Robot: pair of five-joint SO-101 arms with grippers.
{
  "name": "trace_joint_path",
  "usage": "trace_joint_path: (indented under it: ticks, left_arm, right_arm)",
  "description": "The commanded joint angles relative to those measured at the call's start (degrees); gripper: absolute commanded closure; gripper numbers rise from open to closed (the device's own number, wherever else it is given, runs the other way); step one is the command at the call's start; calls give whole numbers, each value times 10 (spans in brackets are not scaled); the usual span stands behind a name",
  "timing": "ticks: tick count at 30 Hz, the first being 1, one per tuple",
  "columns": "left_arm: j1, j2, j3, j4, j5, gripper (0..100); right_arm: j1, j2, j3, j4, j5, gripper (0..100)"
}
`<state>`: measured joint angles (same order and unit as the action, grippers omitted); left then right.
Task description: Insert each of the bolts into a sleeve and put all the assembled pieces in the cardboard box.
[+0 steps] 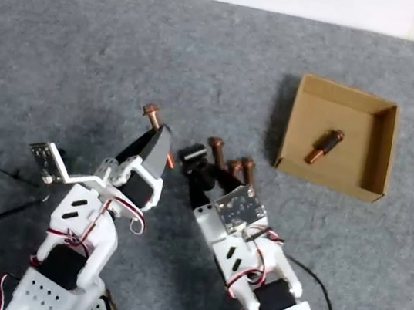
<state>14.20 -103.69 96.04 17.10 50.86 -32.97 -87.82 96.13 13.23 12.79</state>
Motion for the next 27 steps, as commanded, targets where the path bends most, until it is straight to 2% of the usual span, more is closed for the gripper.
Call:
trace_joint_path:
  ticks: [1,6,10,13,17,19,22,27]
  left_arm:
    - [-44,-7,12,12,0,995]
    - [-79,-7,12,25,-78,995]
    - [-82,-7,1,40,-94,995]
    - [-94,-7,-37,105,-91,987]
    - [-91,-7,-97,238,-93,933]
    - [-88,-7,-106,273,-93,924]
    - [-91,-7,-104,265,-94,996]
    - [-92,-7,-103,258,-94,994]
  right_arm:
    - [10,-13,87,0,6,994]
    - [10,-13,87,0,6,994]
    - [10,-13,87,0,6,994]
    - [11,-13,87,0,6,994]
    - [11,-13,87,0,6,994]
    - [11,-12,87,0,5,994]
    - [11,-11,87,0,5,994]
    - [11,-11,87,0,5,994]
